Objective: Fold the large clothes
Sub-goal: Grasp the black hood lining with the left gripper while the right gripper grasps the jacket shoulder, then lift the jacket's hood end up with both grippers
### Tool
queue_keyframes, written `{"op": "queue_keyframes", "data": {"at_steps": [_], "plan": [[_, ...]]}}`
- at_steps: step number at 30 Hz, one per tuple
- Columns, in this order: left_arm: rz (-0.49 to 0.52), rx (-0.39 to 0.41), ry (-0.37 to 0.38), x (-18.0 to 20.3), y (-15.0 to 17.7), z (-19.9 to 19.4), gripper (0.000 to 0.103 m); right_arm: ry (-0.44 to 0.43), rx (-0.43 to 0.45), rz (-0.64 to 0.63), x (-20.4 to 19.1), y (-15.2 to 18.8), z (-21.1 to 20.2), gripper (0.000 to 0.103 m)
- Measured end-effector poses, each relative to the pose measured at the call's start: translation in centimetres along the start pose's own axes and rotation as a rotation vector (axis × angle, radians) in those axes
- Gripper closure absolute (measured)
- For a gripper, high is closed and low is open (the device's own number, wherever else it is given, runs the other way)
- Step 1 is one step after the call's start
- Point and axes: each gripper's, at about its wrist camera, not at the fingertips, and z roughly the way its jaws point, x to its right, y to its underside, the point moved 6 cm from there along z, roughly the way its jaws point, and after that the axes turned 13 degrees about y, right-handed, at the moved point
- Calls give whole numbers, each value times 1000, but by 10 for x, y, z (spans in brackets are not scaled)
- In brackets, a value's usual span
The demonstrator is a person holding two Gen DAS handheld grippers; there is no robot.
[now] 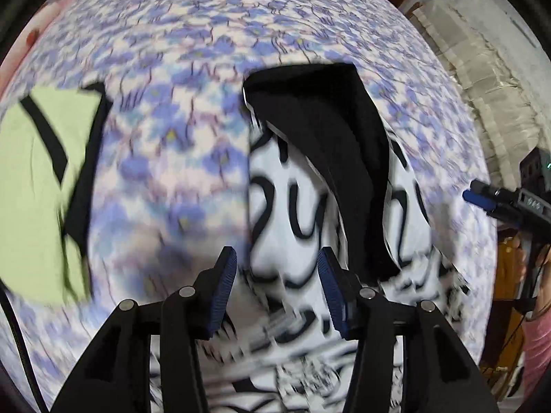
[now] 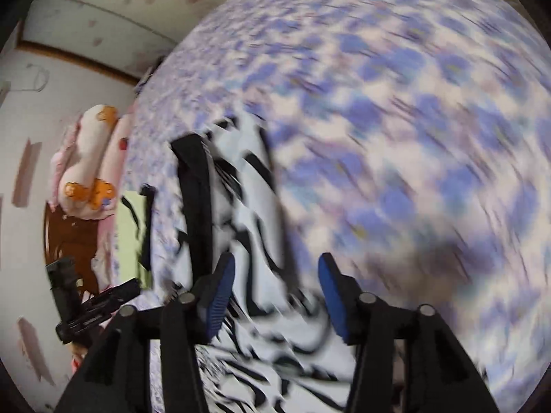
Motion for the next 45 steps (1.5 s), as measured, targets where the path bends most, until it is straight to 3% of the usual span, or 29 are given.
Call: {"op": "queue_keyframes", "data": {"at_steps": [3, 9, 16, 18, 20, 21, 22, 23, 25, 26, 30, 35, 38, 45], "plan": [[-20, 1, -39, -12, -32, 13, 55, -33, 9, -10, -19, -37, 23, 50], [-131, 61, 26, -47, -61, 58, 55, -68, 91, -14, -27, -69, 70, 50], [-197, 203, 225, -71, -64, 108, 55, -166, 81, 17, -23, -72, 123, 50], [-204, 241, 239, -72, -65, 114, 55, -199, 121, 42, -23, -70, 126, 62], [-214, 259, 249, -71, -67, 118, 55, -247, 143, 52, -26, -69, 131, 66], [-213, 265, 257, -70, -68, 120, 56, -267, 139, 42, -28, -69, 134, 77], [-211, 265, 256, -68, -69, 121, 60, -275, 130, 20, -33, -68, 138, 85], [-208, 253, 263, -66, -71, 123, 79, -263, 126, 3, -36, -68, 140, 97], [-215, 226, 308, -61, -74, 125, 96, -237, 134, -36, -46, -68, 143, 100], [-216, 227, 302, -59, -77, 124, 97, -233, 142, -50, -50, -68, 140, 101], [-172, 246, 258, -45, -76, 113, 98, -257, 186, -91, -64, -68, 122, 101], [-145, 265, 360, -16, -69, 73, 98, -335, 258, -167, -81, -56, 80, 102], [-68, 304, 365, 5, -59, 37, 98, -408, 291, -188, -89, -42, 48, 102], [143, 423, 416, 50, 12, -52, 98, -487, 371, -351, -108, 10, -26, 102]]}}
